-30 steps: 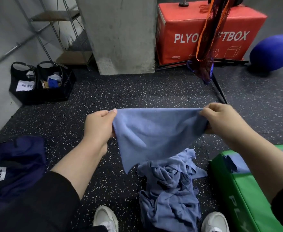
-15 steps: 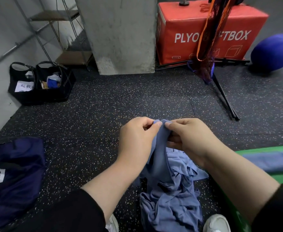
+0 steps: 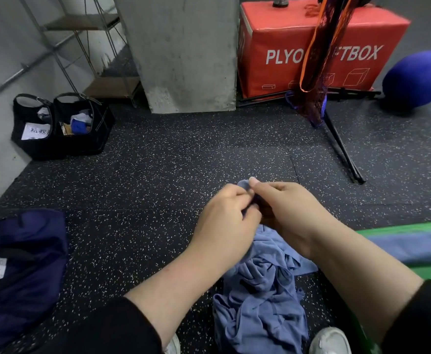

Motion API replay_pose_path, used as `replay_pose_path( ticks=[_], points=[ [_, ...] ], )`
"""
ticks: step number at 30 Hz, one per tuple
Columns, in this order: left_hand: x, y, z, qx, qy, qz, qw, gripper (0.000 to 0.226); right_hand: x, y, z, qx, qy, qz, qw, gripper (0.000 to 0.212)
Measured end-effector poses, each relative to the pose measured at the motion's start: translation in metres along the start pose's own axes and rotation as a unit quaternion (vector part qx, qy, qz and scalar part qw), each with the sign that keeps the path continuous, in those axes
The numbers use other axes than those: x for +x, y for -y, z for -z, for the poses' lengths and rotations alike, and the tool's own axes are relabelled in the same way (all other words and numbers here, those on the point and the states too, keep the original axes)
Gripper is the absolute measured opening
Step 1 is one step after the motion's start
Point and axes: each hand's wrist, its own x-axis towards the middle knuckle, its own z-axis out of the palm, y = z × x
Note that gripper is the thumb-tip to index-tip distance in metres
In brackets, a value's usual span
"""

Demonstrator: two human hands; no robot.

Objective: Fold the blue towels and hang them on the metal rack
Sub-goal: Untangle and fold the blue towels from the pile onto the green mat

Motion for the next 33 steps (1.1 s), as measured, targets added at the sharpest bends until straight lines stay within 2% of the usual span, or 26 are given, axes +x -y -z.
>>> replay_pose_path(
  ticks=[2,4,6,7,10,12,14,17,18,21,25,29,33],
  points=[
    [-0.002,-0.003,0.003,-0.024,0.032,0.011,0.999,0.035,0.005,-0.001,0.010,-0.079,-0.046,0.026,0.996,0.020],
    [0.001,-0.001,0.014,-0.008,-0.013,0.036,0.999,0.043,0.009,0.000,0.019,-0.177,-0.058,0.049,0.981,0.020],
    [0.009,0.003,0.029,0.041,-0.050,0.030,0.997,0.026,0.008,0.007,0.023,-0.259,-0.031,0.078,0.962,0.020],
    [0.013,0.005,0.037,0.053,-0.026,0.018,0.998,0.020,0.005,0.012,0.024,-0.294,-0.012,0.098,0.951,0.022],
    [0.023,0.014,0.050,0.107,0.119,-0.006,0.987,0.077,0.000,0.023,0.027,-0.370,0.032,0.153,0.916,0.022],
    [0.025,0.017,0.051,0.154,0.186,-0.006,0.970,0.091,-0.002,0.026,0.031,-0.389,0.054,0.170,0.904,0.022],
    [0.024,0.022,0.049,0.161,0.211,0.001,0.964,0.077,-0.002,0.027,0.035,-0.395,0.068,0.174,0.900,0.026],
    [0.023,0.024,0.048,0.131,0.200,0.001,0.971,0.026,-0.004,0.028,0.038,-0.398,0.074,0.169,0.898,0.028],
    [0.022,0.024,0.048,0.118,0.188,0.003,0.975,0.023,-0.002,0.027,0.040,-0.403,0.066,0.170,0.897,0.028],
    [0.022,0.024,0.050,0.082,0.154,0.025,0.984,0.024,0.005,0.021,0.045,-0.421,0.024,0.166,0.891,0.024],
    [0.024,0.018,0.056,0.112,0.094,0.016,0.989,0.012,0.008,0.019,0.046,-0.436,-0.037,0.176,0.882,0.018],
    [0.028,0.020,0.060,0.143,0.038,0.024,0.989,0.026,0.012,0.015,0.042,-0.464,-0.059,0.188,0.863,0.015],
    [0.028,0.023,0.060,0.133,0.012,0.000,0.991,0.027,0.010,0.018,0.037,-0.460,-0.062,0.208,0.861,0.013]
  ],
)
